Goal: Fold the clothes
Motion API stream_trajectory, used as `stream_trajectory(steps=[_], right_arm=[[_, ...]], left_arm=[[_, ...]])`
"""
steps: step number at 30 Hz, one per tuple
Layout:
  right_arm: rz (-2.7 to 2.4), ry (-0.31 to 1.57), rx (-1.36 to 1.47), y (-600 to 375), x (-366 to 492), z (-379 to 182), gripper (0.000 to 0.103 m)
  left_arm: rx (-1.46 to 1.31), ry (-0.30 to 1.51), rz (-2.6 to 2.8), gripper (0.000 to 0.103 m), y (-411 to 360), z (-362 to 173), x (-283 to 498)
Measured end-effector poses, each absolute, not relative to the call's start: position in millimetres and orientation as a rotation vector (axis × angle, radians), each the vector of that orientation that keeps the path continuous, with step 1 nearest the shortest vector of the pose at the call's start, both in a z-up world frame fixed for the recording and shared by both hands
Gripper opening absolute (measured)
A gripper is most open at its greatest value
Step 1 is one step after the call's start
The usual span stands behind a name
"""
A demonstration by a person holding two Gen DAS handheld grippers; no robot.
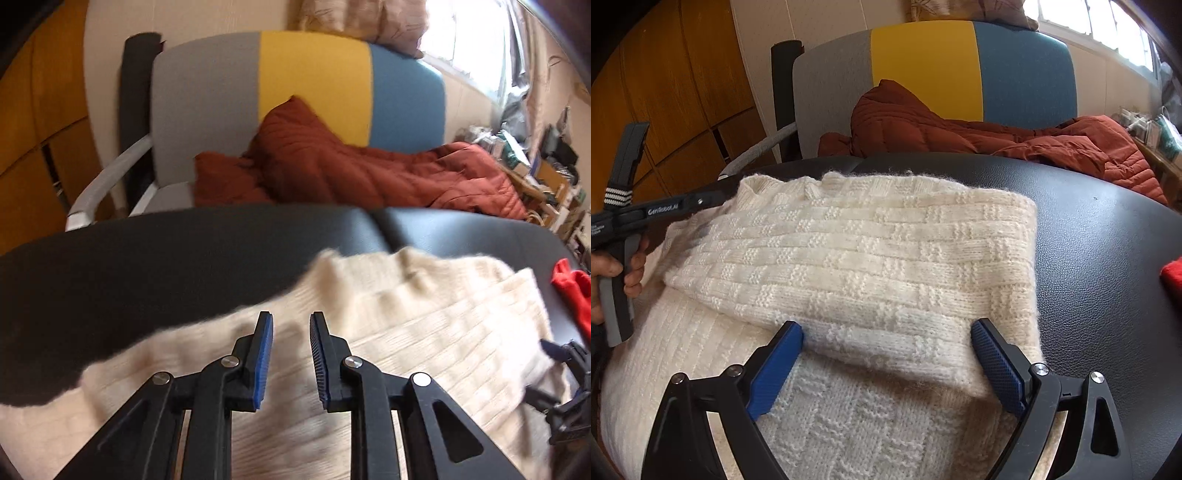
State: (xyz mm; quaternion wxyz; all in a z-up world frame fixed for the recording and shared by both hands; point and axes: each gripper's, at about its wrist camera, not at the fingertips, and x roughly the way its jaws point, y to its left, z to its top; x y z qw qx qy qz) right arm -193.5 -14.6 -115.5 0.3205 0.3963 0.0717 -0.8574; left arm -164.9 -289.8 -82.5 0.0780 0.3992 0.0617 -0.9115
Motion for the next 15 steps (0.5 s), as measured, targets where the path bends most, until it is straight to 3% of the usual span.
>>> stream_trajectory(steps=[8,15], right_arm=[[-2.273,0.26,1.056,-23.9,-191.6,-117.4,0.098],[-2.324,0.263,1.089,-31.6,-203.4,-120.4,0.1]], left_arm=[[1.244,0.129,-2.635,0.023,-293.3,-111.4,-196.4],[1.142,0.25,-2.546,0.023,-313.9,-116.9,-207.9]])
